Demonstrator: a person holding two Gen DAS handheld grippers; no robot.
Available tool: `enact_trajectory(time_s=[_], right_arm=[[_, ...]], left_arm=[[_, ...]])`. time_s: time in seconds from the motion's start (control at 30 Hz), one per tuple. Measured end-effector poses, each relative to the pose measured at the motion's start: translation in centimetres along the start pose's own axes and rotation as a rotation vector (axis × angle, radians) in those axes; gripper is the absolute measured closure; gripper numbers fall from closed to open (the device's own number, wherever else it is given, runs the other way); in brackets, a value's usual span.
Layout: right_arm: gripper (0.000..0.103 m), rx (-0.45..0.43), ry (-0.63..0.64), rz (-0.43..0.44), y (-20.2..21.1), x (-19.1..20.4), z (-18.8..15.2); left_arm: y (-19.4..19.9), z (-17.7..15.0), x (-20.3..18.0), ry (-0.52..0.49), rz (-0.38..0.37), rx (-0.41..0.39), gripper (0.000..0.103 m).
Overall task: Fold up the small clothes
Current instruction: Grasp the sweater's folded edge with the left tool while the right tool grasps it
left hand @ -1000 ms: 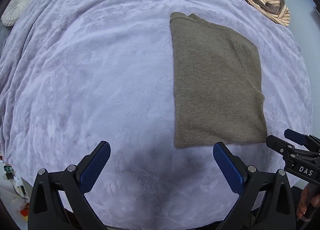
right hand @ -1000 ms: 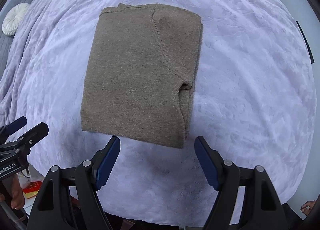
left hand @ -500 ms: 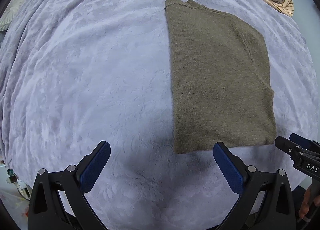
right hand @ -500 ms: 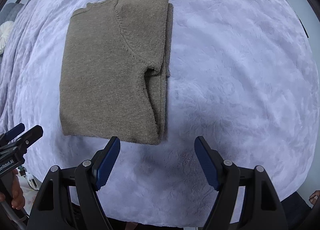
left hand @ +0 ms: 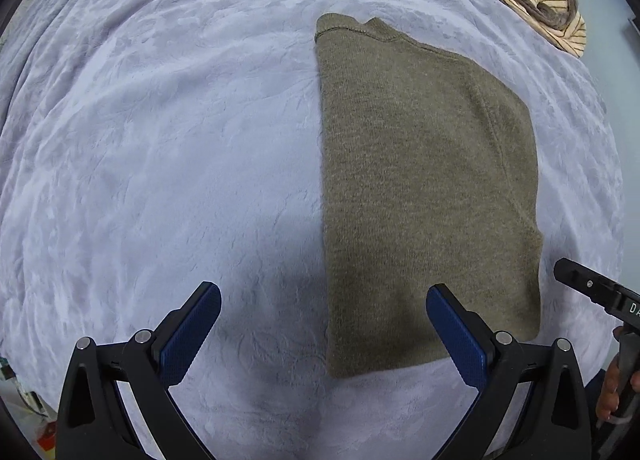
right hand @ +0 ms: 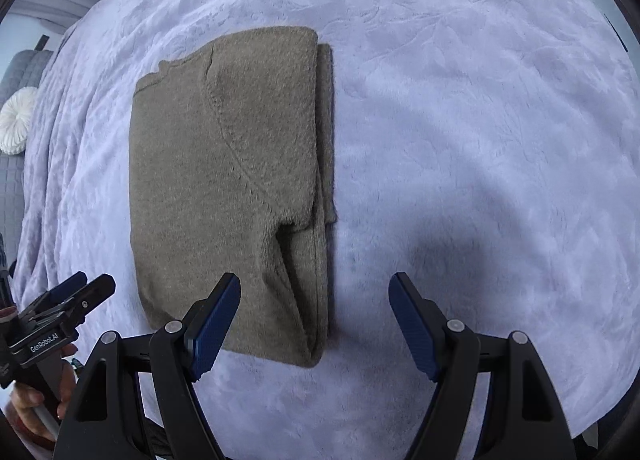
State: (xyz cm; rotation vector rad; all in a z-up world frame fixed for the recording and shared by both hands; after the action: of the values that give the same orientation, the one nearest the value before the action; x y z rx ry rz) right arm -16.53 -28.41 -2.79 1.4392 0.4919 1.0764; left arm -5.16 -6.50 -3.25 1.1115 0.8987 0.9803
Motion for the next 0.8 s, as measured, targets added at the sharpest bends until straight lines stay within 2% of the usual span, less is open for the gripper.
enact_trajectory(time_s=[0.17, 0.23, 0.33, 0.47, 0.6, 0.67, 0.73, 0.77, 0.8], right_arm=[[0.024, -0.021, -0.030, 0.122, -1.8, 0.5, 2.8], [0.024, -0.031, -0.046, 0.182, -3.1, 0.7, 3.9], [0.024, -0.025, -0.067, 0.249, -5.2, 0.4, 4.9], [0.022, 0.004, -0.091, 0.341, -7.6, 0.5, 5.1], [0.022, -0.005, -0.094, 0.487, -8.0, 3.1, 6.0], [0.022, 0.003, -0.078, 0.501, -8.7, 4.3, 6.1], [0.022, 0.008, -0.103, 0.488, -9.7, 4.5, 6.1], [0.024, 0.006, -0.135, 0.484, -9.9, 4.4, 6.2], [0.034, 0.010, -0.174, 0.476, -9.8, 4.1, 6.1]], left_arm=[[-2.4, 2.8, 0.0, 0.071, -0.135, -0.007, 0.000], [-3.7, 4.0, -0.5, 0.077, -0.207, -0.010, 0.000], [-5.6, 5.2, -1.7, 0.060, -0.269, -0.013, 0.000], [-8.6, 5.2, -3.5, 0.056, -0.353, 0.044, 0.000], [-9.1, 5.3, -4.6, 0.031, -0.369, 0.025, 0.000], [-9.2, 5.4, -5.0, 0.029, -0.364, 0.021, 0.000], [-9.1, 5.5, -5.1, 0.039, -0.349, 0.009, 0.011], [-8.8, 5.6, -5.0, 0.047, -0.344, -0.001, 0.021], [-8.4, 5.7, -4.9, 0.054, -0.350, -0.013, 0.034]])
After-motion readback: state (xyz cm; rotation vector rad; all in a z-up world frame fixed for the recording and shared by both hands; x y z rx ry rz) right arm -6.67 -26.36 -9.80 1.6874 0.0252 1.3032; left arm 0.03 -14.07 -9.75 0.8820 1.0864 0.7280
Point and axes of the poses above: each gripper's, at about its wrist camera, not at the fingertips, and y roughly against the way its jaws point, x to its left, z to its top, the point moved 9 cm from there along -y, roughly the way its jaws point, and after that the axes turned 9 degrees about -x, right-handed, at the moved point
